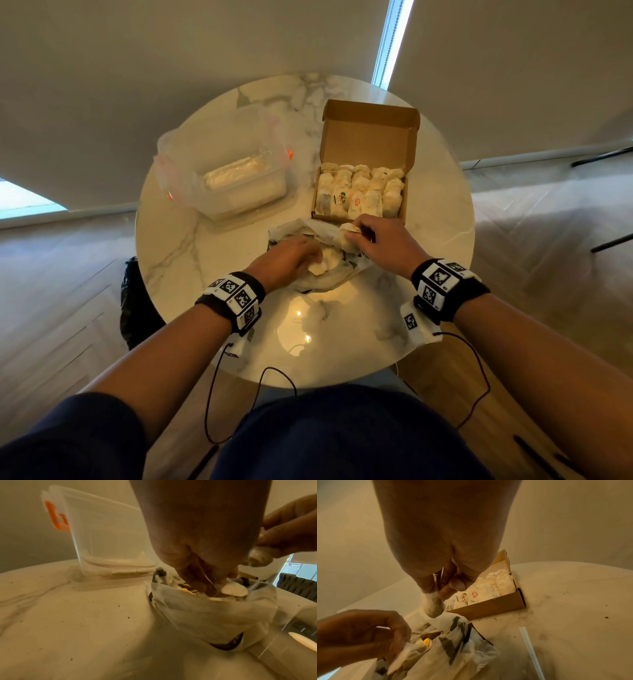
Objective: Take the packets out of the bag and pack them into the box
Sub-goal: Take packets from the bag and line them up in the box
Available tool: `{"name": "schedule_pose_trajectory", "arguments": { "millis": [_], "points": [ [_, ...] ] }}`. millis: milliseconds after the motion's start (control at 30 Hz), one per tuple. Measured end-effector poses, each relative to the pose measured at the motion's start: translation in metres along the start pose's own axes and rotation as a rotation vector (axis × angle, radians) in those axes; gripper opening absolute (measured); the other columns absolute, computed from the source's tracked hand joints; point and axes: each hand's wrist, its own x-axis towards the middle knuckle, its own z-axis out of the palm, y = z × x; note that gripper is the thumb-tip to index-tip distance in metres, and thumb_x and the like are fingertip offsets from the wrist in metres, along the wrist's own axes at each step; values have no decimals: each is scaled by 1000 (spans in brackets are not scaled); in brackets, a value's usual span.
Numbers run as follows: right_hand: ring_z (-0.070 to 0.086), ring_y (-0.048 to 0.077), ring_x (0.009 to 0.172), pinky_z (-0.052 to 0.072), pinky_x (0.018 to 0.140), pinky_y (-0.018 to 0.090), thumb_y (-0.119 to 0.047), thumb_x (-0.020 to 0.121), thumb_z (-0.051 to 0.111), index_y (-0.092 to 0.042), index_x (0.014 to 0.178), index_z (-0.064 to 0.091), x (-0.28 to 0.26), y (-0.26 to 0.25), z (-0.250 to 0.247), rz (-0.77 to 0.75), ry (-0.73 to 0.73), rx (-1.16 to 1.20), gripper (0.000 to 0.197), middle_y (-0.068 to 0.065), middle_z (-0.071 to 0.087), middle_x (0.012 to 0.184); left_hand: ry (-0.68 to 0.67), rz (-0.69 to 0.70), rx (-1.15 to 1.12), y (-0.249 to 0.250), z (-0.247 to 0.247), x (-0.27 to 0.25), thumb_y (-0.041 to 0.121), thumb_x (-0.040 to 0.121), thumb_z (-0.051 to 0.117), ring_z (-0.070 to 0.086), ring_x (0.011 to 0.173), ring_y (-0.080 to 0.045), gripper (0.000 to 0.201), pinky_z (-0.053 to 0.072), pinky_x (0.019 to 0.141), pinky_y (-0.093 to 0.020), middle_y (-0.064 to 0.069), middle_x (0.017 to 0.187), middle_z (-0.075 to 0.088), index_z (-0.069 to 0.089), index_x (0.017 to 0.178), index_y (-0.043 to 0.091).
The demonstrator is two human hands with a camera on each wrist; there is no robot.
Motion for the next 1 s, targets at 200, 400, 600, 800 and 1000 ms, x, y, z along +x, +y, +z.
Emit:
{"name": "schedule_pose_trajectory", "arguments": {
  "millis": [200, 400, 600, 800, 1000],
  "points": [
    [53, 5, 71, 39, 64, 19, -35, 96, 63, -22, 96, 64, 4, 4, 6, -12, -18, 5, 13, -7, 60, 78, -3, 2, 20, -4, -3, 1, 6, 91, 64, 59, 102, -22, 18, 43, 88, -26, -9, 113, 63, 74, 106, 9],
    [48, -4, 63, 34, 59, 8, -31, 96, 64, -27, 86, 58, 1, 5, 5, -36, -27, 3, 12, -16, 52, 70, 92, -21, -21, -6, 8, 5, 6, 86, 71, 60, 100, -22, 15, 47, 87, -28, -6, 110, 64, 72, 100, 12],
    [54, 3, 69, 39, 62, 14, -36, 97, 62, -20, 94, 66, 5, 12, 5, -44, -12, -15, 17, -6, 63, 77, 79, 73, 11, 0, 5, 8, 24, 90, 71, 54, 96, -18, 16, 47, 82, -30, -5, 108, 58, 71, 103, 15],
    [61, 14, 78, 47, 69, 24, -32, 93, 68, -12, 102, 73, 14, 4, 12, -65, -12, 41, 23, 2, 70, 87, 88, 204, -44, 23, -14, 9, 27, 95, 63, 61, 91, -10, 20, 48, 81, -22, -1, 100, 69, 71, 108, 13],
    [69, 13, 83, 55, 77, 31, -20, 92, 71, -15, 109, 76, 18, -2, 9, -136, -54, 55, 19, 3, 75, 94, 276, -19, -117, 29, -19, 14, 28, 97, 63, 57, 80, 4, 30, 43, 76, -10, 7, 94, 67, 61, 124, 17]
  ]
}}
